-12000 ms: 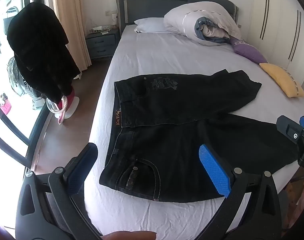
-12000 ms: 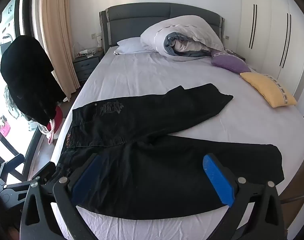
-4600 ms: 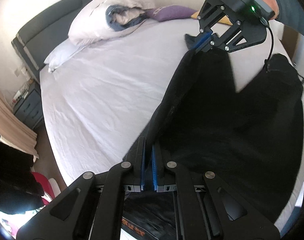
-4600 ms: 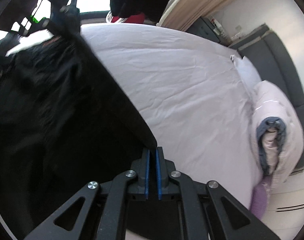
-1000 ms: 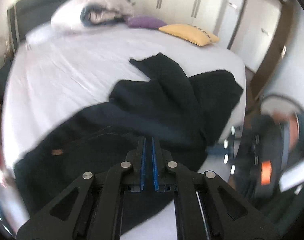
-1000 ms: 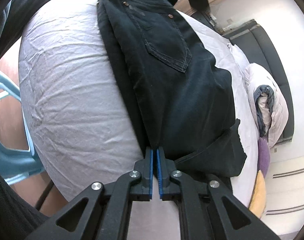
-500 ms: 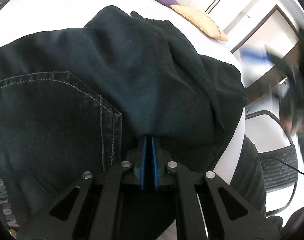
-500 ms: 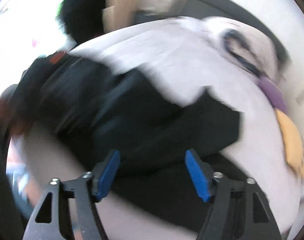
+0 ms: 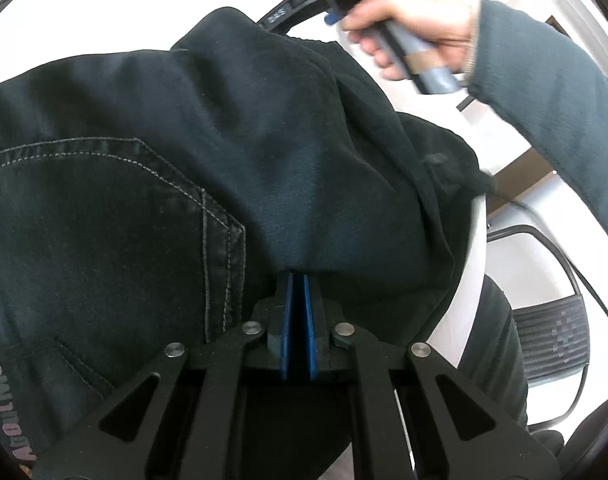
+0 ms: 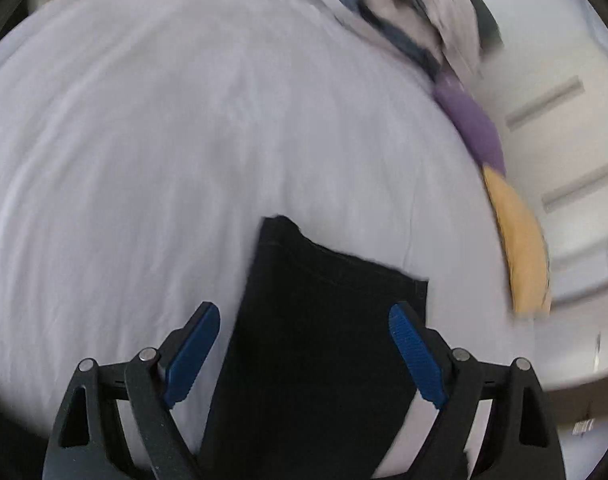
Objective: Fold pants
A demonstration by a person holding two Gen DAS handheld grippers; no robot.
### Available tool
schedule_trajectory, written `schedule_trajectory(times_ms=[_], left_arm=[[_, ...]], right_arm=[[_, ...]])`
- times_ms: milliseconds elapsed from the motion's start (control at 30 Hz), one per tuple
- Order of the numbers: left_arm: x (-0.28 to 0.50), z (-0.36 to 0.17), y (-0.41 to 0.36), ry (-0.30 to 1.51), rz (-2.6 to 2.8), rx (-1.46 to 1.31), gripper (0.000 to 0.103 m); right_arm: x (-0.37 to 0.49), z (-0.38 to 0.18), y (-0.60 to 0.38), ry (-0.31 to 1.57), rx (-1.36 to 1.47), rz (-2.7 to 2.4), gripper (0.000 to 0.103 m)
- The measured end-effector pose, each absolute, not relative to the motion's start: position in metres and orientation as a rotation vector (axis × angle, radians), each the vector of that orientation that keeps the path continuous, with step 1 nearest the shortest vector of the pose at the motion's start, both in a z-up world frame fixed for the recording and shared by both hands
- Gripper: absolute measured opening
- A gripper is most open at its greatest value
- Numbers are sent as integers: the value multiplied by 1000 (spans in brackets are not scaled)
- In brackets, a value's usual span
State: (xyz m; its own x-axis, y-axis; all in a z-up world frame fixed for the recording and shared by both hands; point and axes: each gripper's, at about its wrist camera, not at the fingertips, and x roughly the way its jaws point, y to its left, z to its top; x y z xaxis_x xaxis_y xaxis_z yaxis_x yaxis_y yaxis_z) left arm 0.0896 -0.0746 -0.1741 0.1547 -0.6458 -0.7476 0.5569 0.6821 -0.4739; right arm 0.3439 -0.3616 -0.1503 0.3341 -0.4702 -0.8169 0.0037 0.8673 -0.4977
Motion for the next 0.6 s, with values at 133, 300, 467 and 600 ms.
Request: schedule_trajectory(times_ms=[133, 300, 467, 600], left_arm=[[90, -175, -71, 1119, -865, -94, 5], [90, -175, -70, 1117, -864, -92, 5], [89, -174, -72, 1117, -862, -92, 5], [89, -173, -72, 1116, -861, -91, 5]], right_arm=[[353, -159, -370, 1231, -348, -287, 65], [356, -153, -384, 1258, -241, -204, 6], [332, -122, -430, 1169, 4, -220, 4], [281, -70, -472, 990, 166, -238, 4]])
